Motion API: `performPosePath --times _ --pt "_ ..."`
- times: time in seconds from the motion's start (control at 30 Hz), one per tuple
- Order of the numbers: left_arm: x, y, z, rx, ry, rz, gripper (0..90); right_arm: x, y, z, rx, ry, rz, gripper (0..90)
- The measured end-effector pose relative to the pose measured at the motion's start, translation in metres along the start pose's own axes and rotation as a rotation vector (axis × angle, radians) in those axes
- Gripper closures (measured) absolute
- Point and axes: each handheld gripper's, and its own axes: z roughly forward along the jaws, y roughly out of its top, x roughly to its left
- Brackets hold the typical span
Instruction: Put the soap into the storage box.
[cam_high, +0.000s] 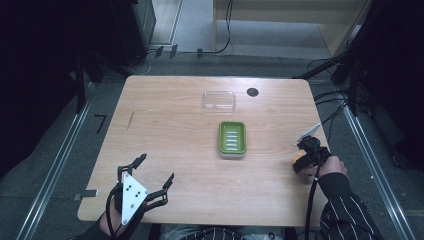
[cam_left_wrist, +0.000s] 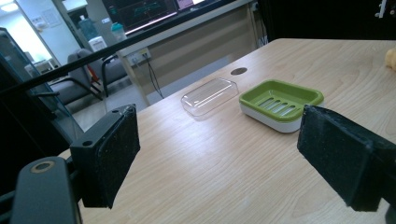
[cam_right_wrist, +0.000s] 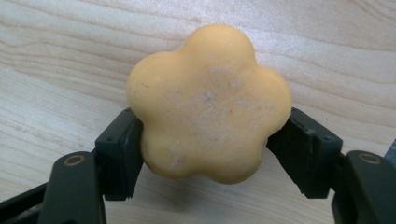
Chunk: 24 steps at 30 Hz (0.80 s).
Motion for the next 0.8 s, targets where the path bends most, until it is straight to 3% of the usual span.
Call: performPosePath --times 0.07,0.8 --pt "0.0002 -0.0002 -0.0003 0.0 0.002 -0.004 13.5 0.0007 -0.0011 0.0007 0.01 0.009 -0.012 39.8" --pt "0.0002 -0.0001 -0.0006 -0.001 0.002 -0.004 13.5 -0.0001 -0.0023 -0.0004 -0.014 0.008 -0.048 40.3"
